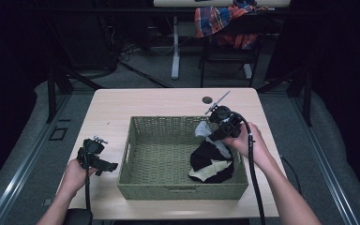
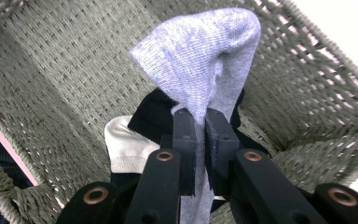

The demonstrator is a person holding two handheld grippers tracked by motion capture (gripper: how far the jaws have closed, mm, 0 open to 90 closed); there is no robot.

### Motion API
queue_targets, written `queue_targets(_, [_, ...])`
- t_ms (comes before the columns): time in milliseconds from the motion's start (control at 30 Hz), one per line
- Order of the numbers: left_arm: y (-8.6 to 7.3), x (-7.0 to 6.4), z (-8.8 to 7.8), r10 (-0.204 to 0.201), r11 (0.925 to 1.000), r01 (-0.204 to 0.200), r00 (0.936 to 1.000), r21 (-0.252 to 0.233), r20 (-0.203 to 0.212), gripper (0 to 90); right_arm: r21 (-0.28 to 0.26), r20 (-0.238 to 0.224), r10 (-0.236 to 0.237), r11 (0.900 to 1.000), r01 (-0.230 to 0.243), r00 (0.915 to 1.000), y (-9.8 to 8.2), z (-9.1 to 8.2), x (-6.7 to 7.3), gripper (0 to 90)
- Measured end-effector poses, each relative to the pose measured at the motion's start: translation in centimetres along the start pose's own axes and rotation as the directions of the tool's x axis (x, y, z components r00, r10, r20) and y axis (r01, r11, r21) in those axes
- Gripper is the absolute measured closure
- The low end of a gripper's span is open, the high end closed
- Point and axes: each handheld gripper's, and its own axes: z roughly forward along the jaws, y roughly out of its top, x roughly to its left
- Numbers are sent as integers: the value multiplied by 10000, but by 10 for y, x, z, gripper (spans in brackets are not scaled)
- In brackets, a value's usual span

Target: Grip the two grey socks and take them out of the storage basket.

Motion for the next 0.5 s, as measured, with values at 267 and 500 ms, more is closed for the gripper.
queue_targets(267, [0,-1,-1,56,10000,-56,10000,12,-34,17,-351,20,269,9990,-268,9996,-4,-14,-10,847])
queue_targets(500, [-1,-1,-1,34,10000,-34,10000,6,-57,17,-796,164,450,9959,-435,9989,-9,-32,-17,847])
